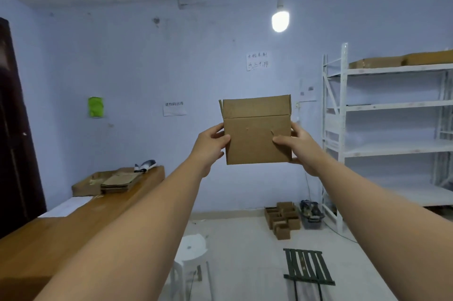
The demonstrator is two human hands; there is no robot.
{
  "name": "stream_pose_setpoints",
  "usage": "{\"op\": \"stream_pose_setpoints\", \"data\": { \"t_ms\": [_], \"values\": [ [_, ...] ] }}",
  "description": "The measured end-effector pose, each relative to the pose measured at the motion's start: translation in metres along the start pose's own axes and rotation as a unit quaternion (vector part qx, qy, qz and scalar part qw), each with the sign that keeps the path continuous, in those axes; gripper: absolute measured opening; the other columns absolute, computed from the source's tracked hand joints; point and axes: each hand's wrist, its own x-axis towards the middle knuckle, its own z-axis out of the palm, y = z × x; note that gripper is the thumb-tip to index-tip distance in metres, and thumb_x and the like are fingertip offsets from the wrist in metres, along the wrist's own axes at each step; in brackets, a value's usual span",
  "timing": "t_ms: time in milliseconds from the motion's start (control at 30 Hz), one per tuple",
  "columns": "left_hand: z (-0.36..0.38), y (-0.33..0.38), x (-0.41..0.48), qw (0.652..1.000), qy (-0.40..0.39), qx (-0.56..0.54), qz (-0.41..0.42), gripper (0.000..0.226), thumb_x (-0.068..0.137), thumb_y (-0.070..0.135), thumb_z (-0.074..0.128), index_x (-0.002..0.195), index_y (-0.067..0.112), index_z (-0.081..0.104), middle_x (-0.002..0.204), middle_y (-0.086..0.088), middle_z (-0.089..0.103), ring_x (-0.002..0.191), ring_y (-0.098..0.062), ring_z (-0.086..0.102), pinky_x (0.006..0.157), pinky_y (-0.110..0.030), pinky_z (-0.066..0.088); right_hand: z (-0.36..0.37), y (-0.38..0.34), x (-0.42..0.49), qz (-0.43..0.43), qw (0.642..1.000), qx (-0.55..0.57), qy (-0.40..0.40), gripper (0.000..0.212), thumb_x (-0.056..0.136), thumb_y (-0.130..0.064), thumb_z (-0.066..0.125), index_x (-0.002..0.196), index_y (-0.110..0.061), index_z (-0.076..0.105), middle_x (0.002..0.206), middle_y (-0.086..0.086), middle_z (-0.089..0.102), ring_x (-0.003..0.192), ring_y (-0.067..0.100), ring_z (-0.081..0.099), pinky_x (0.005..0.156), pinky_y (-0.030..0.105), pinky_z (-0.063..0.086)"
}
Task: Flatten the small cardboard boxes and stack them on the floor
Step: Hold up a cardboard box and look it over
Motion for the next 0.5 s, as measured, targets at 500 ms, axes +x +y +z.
{"op": "stream_pose_setpoints", "data": {
  "t_ms": [500],
  "values": [
    [0.061,-0.121,0.184,0.987,0.056,-0.143,-0.055,0.045,0.097,0.054,0.036,0.086,0.029,0.072,0.089,0.015,0.073,0.098,-0.016,0.065,0.089,-0.034,0.050,-0.035,0.116,0.172,0.007,1.000,0.005,0.019,0.062,0.082,-0.014,0.067,0.133,-0.038,0.042,0.110,0.003,0.065,0.090,0.021,0.070,0.081,0.037,0.058]
  ]
}}
